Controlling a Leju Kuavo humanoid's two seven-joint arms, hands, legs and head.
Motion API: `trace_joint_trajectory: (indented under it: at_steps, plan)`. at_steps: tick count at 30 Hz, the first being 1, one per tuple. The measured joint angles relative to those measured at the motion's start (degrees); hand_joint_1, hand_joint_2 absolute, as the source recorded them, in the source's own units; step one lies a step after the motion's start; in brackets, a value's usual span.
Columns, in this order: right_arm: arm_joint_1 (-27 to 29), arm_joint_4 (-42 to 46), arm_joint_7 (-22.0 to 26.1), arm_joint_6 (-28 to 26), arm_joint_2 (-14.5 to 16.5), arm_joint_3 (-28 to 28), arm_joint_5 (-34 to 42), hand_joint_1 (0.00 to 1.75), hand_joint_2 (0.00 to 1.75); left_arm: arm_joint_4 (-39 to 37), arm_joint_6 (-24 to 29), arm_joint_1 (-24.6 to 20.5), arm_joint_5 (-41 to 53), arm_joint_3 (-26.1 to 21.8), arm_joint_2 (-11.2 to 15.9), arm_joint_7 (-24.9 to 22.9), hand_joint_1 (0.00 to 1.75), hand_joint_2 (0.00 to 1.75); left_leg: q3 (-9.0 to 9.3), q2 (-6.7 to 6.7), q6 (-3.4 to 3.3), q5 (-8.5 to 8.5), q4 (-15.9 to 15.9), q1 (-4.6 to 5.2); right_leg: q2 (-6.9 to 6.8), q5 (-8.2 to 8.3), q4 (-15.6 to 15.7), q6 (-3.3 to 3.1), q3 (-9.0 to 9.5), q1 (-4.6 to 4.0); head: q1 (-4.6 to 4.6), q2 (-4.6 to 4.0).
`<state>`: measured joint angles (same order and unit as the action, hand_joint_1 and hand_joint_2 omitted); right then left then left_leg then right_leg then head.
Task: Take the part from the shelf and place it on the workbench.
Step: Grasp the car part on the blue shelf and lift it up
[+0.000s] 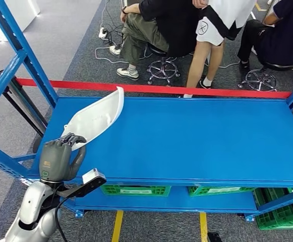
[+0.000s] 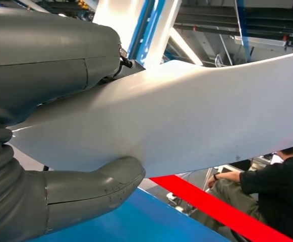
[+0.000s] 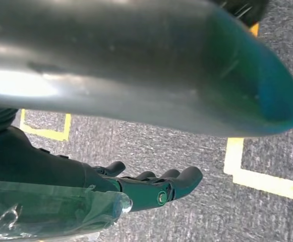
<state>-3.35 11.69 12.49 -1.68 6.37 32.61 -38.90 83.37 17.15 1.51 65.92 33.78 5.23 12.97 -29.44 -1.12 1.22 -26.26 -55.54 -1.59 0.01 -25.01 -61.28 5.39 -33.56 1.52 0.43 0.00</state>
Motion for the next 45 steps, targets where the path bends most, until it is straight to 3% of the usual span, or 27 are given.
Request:
trace_joint_trajectory:
  at_steps: [2,5,7,9,10,11,12,14,16,18,20,22,24,25,26,27,28,30,32,34,35,37,39,40,41,43,45]
  plan:
    - [-0.27,0.0,0.01,0.29,0.15,0.08,0.05,0.0,0.0,0.01,-0.01,-0.03,0.01,0.13,-0.02,-0.02,1.64,1.75,-0.51,0.03,0.82,0.05,-0.61,0.21,0.14,-0.3,2.07,-0.92,0.98,-0.11,0.06,0.0]
    - [-0.36,0.0,0.02,0.87,0.16,0.2,0.17,0.0,0.0,0.01,-0.02,-0.07,0.07,0.37,-0.02,-0.03,1.64,1.75,-1.24,0.09,1.66,-0.36,-1.33,0.12,0.45,0.04,1.77,-3.03,-0.2,-0.19,-0.25,0.0]
    - [-0.43,0.0,0.05,1.24,0.16,0.29,0.21,0.0,0.0,0.01,-0.03,-0.12,0.15,0.44,-0.05,-0.12,1.64,1.75,-3.03,0.23,1.87,-3.76,-5.13,0.11,0.55,0.68,1.88,-4.13,-1.02,-0.29,-0.41,0.0]
    - [-0.5,0.0,0.11,1.58,0.16,0.39,0.24,0.0,0.0,0.0,-0.08,-0.17,0.27,0.56,-0.1,-0.26,1.64,1.75,-6.16,0.38,1.68,-8.47,-12.83,0.28,0.86,1.45,1.89,-4.71,-2.13,-0.6,-0.57,0.0]
    - [-0.49,0.0,0.12,1.71,0.16,0.44,0.26,0.0,0.0,0.0,-0.11,-0.17,0.34,0.61,-0.11,-0.3,1.64,1.75,-7.33,0.43,1.49,-9.85,-16.07,0.38,1.11,1.88,1.88,-4.85,-2.73,-0.79,-0.62,0.0]
    - [-0.47,0.0,0.13,1.81,0.16,0.49,0.27,0.0,0.0,-0.01,-0.13,-0.16,0.4,0.64,-0.13,-0.35,1.64,1.75,-7.67,0.47,1.19,-10.04,-17.61,0.51,1.45,2.36,1.87,-4.93,-3.33,-0.98,-0.63,0.0]
    - [-0.48,0.0,0.15,1.9,0.16,0.54,0.29,0.0,0.0,-0.01,-0.14,-0.16,0.48,0.66,-0.15,-0.39,1.64,1.75,-6.99,0.56,0.78,-9.11,-17.05,0.69,1.86,2.86,1.87,-4.96,-3.92,-1.16,-0.63,0.0]
    - [-0.59,0.0,0.25,2.12,0.2,0.62,0.33,0.0,0.0,-0.01,-0.15,-0.17,0.56,0.69,-0.2,-0.46,1.64,1.75,-2.81,1.95,-0.45,-5.73,-10.62,1.16,2.92,3.99,1.87,-4.87,-5.06,-1.36,-0.62,0.0]
    - [-0.71,0.0,0.39,2.41,0.33,0.7,0.36,0.0,0.0,0.0,-0.15,-0.16,0.6,0.72,-0.25,-0.57,1.64,1.75,1.17,4.35,-1.29,-4.12,-3.69,1.43,4.04,5.21,1.97,-4.48,-5.97,-1.49,-0.59,0.0]
    - [-0.61,0.0,0.51,2.62,0.42,0.85,0.38,0.0,0.0,0.0,-0.17,-0.17,0.61,0.76,-0.29,-0.72,1.64,1.75,2.02,5.02,-1.32,-3.92,-1.37,1.65,5.1,6.55,2.6,-3.73,-6.38,-1.33,-0.69,0.0]
    - [-0.24,0.0,0.59,2.69,0.39,1.19,0.38,0.0,0.0,-0.01,-0.21,-0.21,0.65,0.79,-0.38,-0.86,1.64,1.75,1.44,3.82,-1.59,-2.75,-0.94,1.56,5.41,7.18,3.19,-2.99,-6.86,-1.19,-0.83,0.0]
    - [0.04,0.0,0.57,2.72,0.39,1.5,0.38,0.0,0.0,-0.01,-0.26,-0.18,0.69,0.79,-0.54,-0.97,1.64,1.75,0.52,2.5,-2.18,-1.35,-0.53,1.26,3.48,3.87,0.65,-2.5,-8.09,-1.33,-0.48,0.0]
    - [-0.08,0.0,0.56,2.76,0.41,1.58,0.37,0.0,0.0,-0.02,-0.29,-0.02,0.73,0.78,-0.61,-1.03,1.64,1.75,-0.75,1.17,-2.42,-0.24,-0.56,1.28,1.2,-1.9,-6.37,-1.98,-9.86,-1.24,-0.07,0.0]
    - [-0.19,0.0,0.58,2.79,0.42,1.6,0.37,0.0,0.0,-0.03,-0.31,0.07,0.75,0.78,-0.61,-1.07,1.64,1.75,-1.45,0.42,-2.37,0.31,-0.59,1.29,0.73,-3.63,-10.04,-1.69,-10.46,-1.12,-0.02,0.0]
    - [-0.28,0.0,0.6,2.8,0.43,1.62,0.37,0.0,0.0,-0.04,-0.32,0.14,0.77,0.78,-0.61,-1.12,1.64,1.75,-2.16,-0.36,-2.31,0.83,-0.63,1.3,0.5,-4.07,-12.57,-1.42,-10.42,-0.99,-0.02,0.0]
    - [-0.31,0.0,0.61,2.8,0.43,1.64,0.37,0.0,0.0,-0.05,-0.32,0.17,0.78,0.78,-0.62,-1.18,1.64,1.75,-2.84,-1.1,-2.19,1.33,-0.69,1.28,0.34,-3.26,-13.21,-1.19,-9.42,-0.87,-0.01,0.0]
    - [-0.31,0.0,0.61,2.8,0.43,1.68,0.37,0.0,0.0,-0.06,-0.32,0.18,0.78,0.77,-0.62,-1.25,1.64,1.75,-3.45,-1.77,-2.0,1.77,-0.77,1.23,0.03,-1.79,-11.71,-0.99,-7.31,-0.75,-0.02,0.0]
    - [-0.47,0.01,0.62,2.81,0.48,1.73,0.37,0.0,0.0,-0.05,-0.32,0.19,0.79,0.76,-0.62,-1.34,1.64,1.75,-4.33,-2.98,-1.44,2.44,-1.12,1.28,-1.96,-0.82,-3.96,-0.71,-0.92,-0.84,0.02,0.0]
    - [-0.77,0.02,0.68,2.86,0.57,1.76,0.37,0.0,0.0,-0.05,-0.33,0.16,0.79,0.76,-0.62,-1.39,1.64,1.75,-4.57,-4.14,-0.83,2.96,-1.41,1.54,-3.46,-2.02,2.08,-1.52,2.97,-1.23,-0.1,0.0]
    - [-0.77,0.01,0.71,2.89,0.62,1.81,0.37,0.0,0.0,-0.05,-0.33,0.09,0.82,0.8,-0.64,-1.4,1.64,1.75,-4.55,-5.21,-0.32,3.5,-1.42,1.64,-2.8,-2.08,2.99,-2.93,2.69,-1.44,-0.3,0.0]
    - [-0.65,0.01,0.7,2.88,0.63,1.86,0.37,0.0,0.0,-0.05,-0.33,0.06,0.85,0.82,-0.66,-1.4,1.64,1.75,-4.66,-5.04,0.05,3.34,-1.56,1.55,-2.32,-1.74,3.05,-3.47,2.24,-1.37,-0.31,0.0]
    - [-0.55,0.01,0.69,2.88,0.65,2.02,0.37,0.0,0.0,-0.05,-0.32,0.15,0.87,0.84,-0.64,-1.4,1.64,1.75,-5.59,-2.73,0.72,0.23,-3.88,1.41,-1.36,-0.56,3.12,-4.42,1.17,-1.19,-0.38,0.0]
    - [-0.75,0.01,0.69,2.9,0.68,2.12,0.37,0.0,0.0,-0.06,-0.32,0.26,0.87,0.84,-0.55,-1.46,1.64,1.75,-7.57,-0.06,1.0,-5.54,-10.21,1.38,-0.14,0.93,3.11,-4.94,-0.45,-1.13,-0.53,0.0]
    - [-0.82,0.01,0.7,2.92,0.7,2.14,0.37,0.0,0.0,-0.06,-0.32,0.28,0.87,0.86,-0.51,-1.49,1.64,1.75,-8.43,0.38,0.95,-7.7,-13.7,1.39,0.54,1.69,3.1,-5.05,-1.42,-1.16,-0.57,0.0]
    - [-0.8,0.01,0.7,2.93,0.72,2.16,0.37,0.0,0.0,-0.07,-0.32,0.29,0.87,0.86,-0.48,-1.54,1.64,1.75,-8.74,0.53,0.82,-8.6,-16.12,1.4,1.25,2.43,3.08,-5.07,-2.36,-1.2,-0.59,0.0]
    - [-0.67,0.0,0.7,2.95,0.73,2.28,0.37,0.0,0.0,-0.08,-0.32,0.3,0.87,0.87,-0.46,-1.59,1.64,1.75,-6.82,0.8,0.37,-6.76,-15.7,1.41,2.7,3.93,3.05,-4.95,-4.22,-1.22,-0.58,0.0]
    - [-0.64,0.01,0.72,2.96,0.75,2.43,0.37,0.0,0.0,-0.08,-0.32,0.27,0.87,0.86,-0.46,-1.63,1.64,1.75,-1.82,2.56,-0.36,-4.18,-9.09,1.43,4.18,5.44,3.03,-4.55,-5.9,-1.21,-0.58,0.0]
